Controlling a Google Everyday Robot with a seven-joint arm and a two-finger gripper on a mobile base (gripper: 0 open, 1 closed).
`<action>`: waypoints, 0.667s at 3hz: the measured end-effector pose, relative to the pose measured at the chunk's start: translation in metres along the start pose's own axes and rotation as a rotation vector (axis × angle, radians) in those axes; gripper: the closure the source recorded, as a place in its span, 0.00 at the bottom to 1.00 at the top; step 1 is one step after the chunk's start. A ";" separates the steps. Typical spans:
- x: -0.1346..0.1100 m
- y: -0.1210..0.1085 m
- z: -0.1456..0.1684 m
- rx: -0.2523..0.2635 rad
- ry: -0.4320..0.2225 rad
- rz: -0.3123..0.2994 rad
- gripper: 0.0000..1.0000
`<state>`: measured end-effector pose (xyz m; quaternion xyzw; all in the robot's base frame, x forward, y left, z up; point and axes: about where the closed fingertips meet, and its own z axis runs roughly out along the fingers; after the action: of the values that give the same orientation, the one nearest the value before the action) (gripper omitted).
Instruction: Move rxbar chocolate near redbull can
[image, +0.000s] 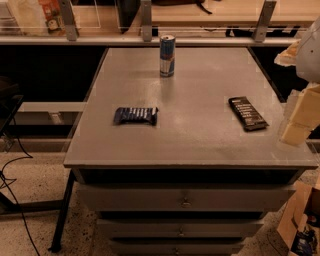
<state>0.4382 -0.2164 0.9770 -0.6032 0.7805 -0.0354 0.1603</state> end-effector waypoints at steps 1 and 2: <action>0.000 0.000 0.000 0.000 0.000 0.000 0.00; -0.004 -0.008 0.004 0.048 -0.020 0.001 0.00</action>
Offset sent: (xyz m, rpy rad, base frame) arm 0.0284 0.0065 -0.0076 0.0245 -0.1324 -0.0181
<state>0.4476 -0.2138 0.9760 -0.5990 0.7782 -0.0482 0.1824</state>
